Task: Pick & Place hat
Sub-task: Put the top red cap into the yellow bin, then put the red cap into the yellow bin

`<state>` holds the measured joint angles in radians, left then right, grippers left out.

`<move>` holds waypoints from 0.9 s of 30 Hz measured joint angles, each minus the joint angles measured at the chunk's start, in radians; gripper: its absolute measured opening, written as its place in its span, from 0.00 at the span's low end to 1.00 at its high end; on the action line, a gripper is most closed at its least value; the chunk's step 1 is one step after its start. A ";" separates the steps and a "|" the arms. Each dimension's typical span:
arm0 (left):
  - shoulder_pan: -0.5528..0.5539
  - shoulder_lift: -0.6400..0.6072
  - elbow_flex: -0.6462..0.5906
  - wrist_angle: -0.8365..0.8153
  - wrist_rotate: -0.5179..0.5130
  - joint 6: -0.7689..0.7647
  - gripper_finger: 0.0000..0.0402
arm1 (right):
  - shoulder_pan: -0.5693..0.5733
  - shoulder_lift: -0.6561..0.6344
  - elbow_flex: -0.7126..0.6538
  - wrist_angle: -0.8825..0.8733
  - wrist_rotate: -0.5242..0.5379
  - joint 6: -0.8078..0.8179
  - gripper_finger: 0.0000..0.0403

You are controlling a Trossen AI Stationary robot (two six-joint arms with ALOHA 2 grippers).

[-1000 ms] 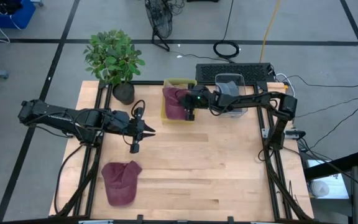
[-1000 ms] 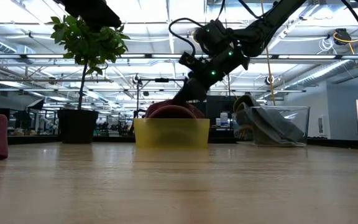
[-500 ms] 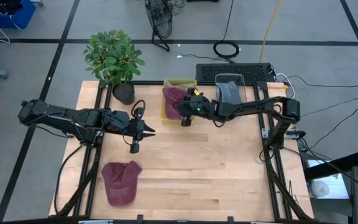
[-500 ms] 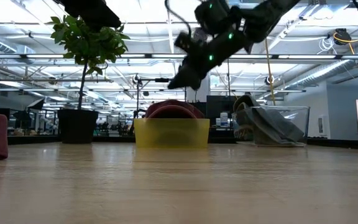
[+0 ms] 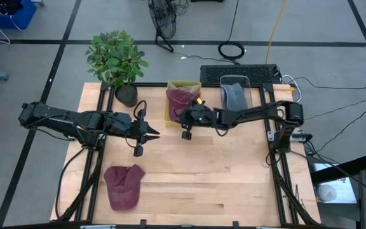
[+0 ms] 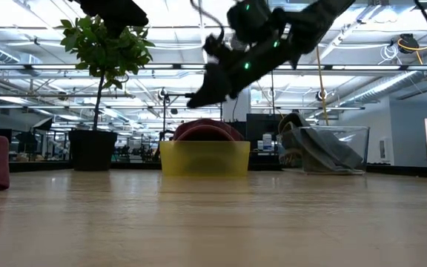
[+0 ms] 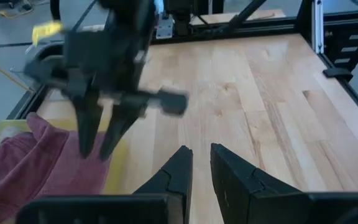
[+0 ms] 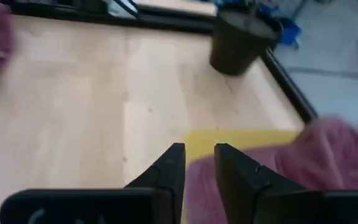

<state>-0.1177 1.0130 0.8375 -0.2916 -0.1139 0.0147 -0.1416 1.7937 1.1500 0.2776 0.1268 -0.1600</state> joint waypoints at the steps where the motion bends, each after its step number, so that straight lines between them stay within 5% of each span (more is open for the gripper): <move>1: -0.001 0.000 0.000 0.003 0.000 0.000 0.16 | -0.009 0.020 0.000 0.011 0.000 0.019 0.17; 11: -0.002 0.000 0.000 -0.007 0.000 0.032 0.16 | -0.109 0.136 0.000 0.030 0.030 0.148 0.13; 23: -0.001 0.000 0.000 -0.026 0.000 0.016 0.16 | -0.079 0.068 -0.001 0.054 0.038 0.079 0.13; 27: -0.001 0.000 0.000 -0.022 0.000 0.009 0.16 | -0.056 0.029 -0.001 0.074 0.167 0.016 0.13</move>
<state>-0.1184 1.0130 0.8375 -0.3134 -0.1139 0.0236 -0.1978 1.8224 1.1492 0.3518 0.2940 -0.1438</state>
